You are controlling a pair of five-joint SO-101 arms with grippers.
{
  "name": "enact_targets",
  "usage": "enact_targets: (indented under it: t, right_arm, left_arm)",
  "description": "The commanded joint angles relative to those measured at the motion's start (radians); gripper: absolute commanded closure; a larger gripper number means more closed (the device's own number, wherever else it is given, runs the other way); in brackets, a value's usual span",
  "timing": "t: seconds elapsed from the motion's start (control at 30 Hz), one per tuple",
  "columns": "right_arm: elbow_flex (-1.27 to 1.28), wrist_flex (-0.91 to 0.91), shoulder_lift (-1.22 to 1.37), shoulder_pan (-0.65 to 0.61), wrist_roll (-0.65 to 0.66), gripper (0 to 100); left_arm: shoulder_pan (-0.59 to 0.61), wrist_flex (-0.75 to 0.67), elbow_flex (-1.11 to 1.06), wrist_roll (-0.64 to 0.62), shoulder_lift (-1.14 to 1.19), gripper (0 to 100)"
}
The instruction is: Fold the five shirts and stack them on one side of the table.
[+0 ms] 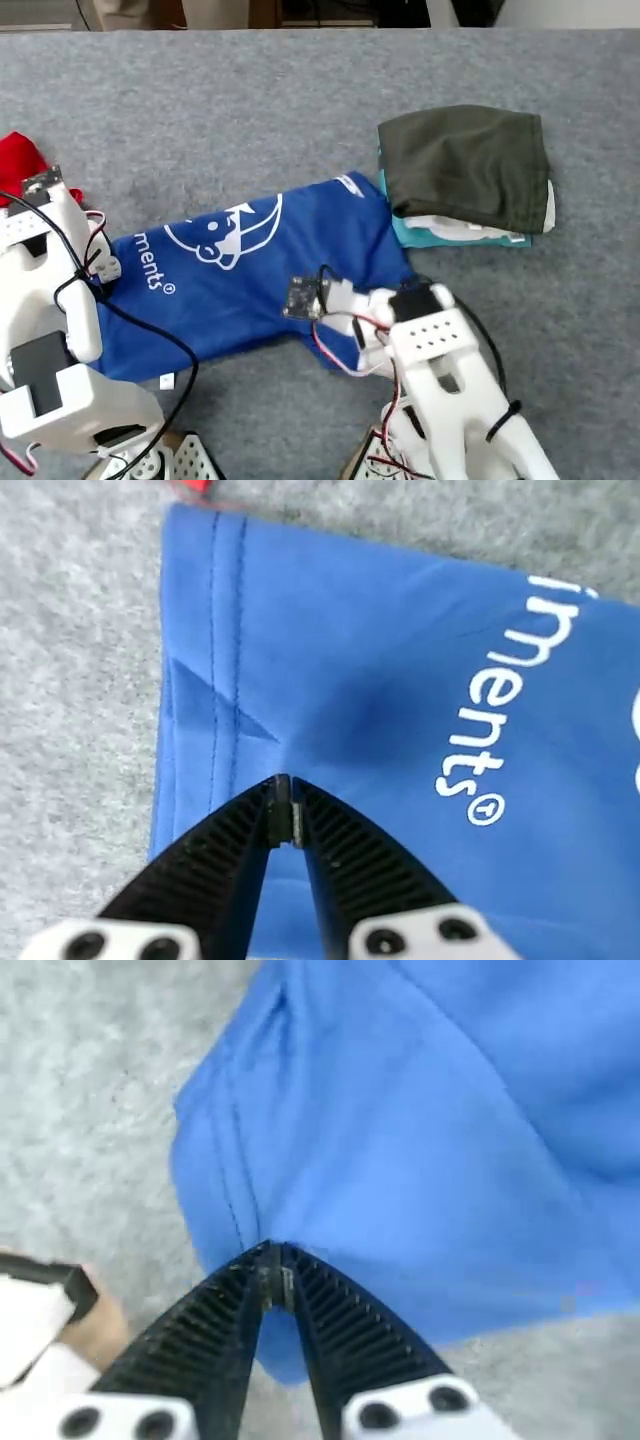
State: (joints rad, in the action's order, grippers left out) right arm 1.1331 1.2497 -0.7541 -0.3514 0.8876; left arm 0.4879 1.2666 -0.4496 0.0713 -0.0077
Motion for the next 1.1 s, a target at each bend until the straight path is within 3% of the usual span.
enact_targets:
  t: [0.0,0.17,0.47,0.67,0.9,1.07]
  right_arm:
    - [-0.372,0.051,0.007,-0.01,-0.015,99.5]
    - [-0.762,-0.035,0.341,-0.008,-0.086,99.5]
    - [-1.454,-0.032,1.182,0.007,-0.267,99.5]
    - [-1.822,0.098,1.543,0.044,-0.273,99.6]
    - [-2.262,0.236,1.805,0.163,-0.273,99.6]
    - [-2.575,0.491,1.886,0.107,-0.264,99.6]
  left_arm:
    - [0.0,0.026,0.097,0.008,-0.004,98]
    - [0.0,0.023,0.203,0.005,0.035,98]
    - [0.072,0.029,0.396,0.005,0.377,98]
    - [0.153,0.127,0.517,0.014,0.469,98]
    - [0.157,0.184,0.598,0.014,0.47,98]
    - [0.157,0.18,0.608,0.014,0.484,98]
